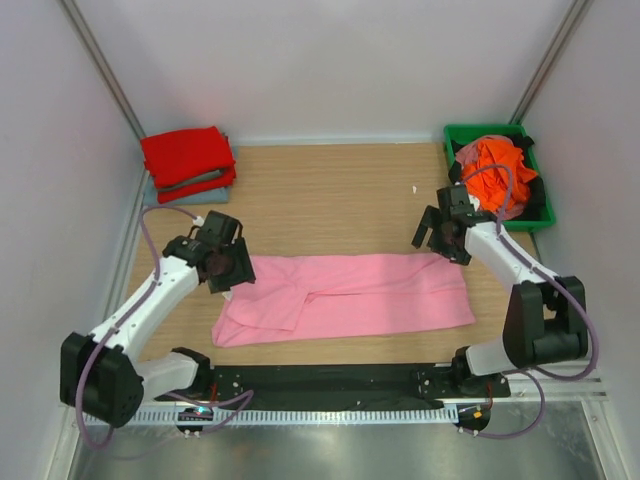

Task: Fold and stack the t-shirts
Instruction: Fold the tshirt

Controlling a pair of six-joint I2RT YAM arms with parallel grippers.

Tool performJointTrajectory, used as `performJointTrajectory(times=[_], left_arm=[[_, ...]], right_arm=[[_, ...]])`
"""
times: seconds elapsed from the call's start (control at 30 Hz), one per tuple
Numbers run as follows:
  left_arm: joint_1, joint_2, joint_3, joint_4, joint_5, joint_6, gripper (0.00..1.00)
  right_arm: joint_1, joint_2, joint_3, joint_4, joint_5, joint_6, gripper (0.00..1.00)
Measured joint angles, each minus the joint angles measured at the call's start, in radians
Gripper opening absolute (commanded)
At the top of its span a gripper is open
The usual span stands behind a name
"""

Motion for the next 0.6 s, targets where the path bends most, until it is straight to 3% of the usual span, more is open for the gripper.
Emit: performJointTrajectory(times=[0.3,0.5,0.6], left_arm=[[0.000,0.239,-0.064,0.240,0.001,-0.048,0.53],[0.000,0.412,-0.046,0.341,-0.008,-0.058,0.49],[0.001,0.505,0.049,0.334,-0.015,-0.059,0.48]], right_arm=[[0.009,0.169,-0.067,0.103,-0.099,0.007,0.97],[0.023,0.137,-0.124,0.185,-0.111,0.031,1.00],[0.022,0.104,-0.165,0.235,-0.120,0.043,1.00]])
